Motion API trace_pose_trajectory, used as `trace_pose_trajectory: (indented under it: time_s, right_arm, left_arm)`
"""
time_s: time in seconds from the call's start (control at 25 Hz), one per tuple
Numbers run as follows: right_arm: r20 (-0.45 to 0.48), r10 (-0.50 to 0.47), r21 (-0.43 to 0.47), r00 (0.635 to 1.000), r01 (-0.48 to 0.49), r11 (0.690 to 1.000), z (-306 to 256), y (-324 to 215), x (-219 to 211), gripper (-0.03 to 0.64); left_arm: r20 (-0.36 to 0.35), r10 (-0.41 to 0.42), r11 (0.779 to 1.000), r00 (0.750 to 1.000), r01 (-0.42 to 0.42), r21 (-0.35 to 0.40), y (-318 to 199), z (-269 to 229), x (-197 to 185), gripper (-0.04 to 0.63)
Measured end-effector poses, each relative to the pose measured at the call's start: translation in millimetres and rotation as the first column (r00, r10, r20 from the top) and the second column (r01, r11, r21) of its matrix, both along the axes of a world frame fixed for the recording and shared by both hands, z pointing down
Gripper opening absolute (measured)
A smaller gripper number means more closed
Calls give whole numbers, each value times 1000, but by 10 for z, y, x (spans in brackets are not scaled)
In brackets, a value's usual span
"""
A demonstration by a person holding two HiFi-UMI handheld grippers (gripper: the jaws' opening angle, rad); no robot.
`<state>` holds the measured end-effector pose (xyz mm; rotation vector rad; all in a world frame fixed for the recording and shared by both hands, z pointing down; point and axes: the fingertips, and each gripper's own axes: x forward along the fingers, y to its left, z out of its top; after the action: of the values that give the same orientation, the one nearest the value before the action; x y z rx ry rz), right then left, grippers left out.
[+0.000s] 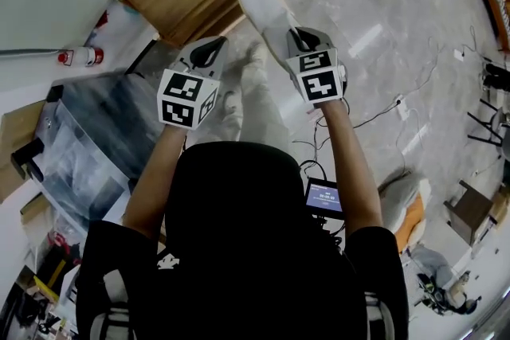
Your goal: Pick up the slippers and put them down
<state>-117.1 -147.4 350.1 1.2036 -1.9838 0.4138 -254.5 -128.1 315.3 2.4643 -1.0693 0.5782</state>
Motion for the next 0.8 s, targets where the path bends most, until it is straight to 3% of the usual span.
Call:
trace_pose_trajectory:
  time_s: [0.44,0.8]
  right_arm:
    - [22,185,-17,982,-185,983,146,434,773,15]
    - [43,340,-76,939,-336,939,317,707,1771,15]
  left_arm:
    - [-17,162,987,987,-162,7,173,89,726,6]
    - [-35,292,956,956,-293,-14,229,85,1649,6]
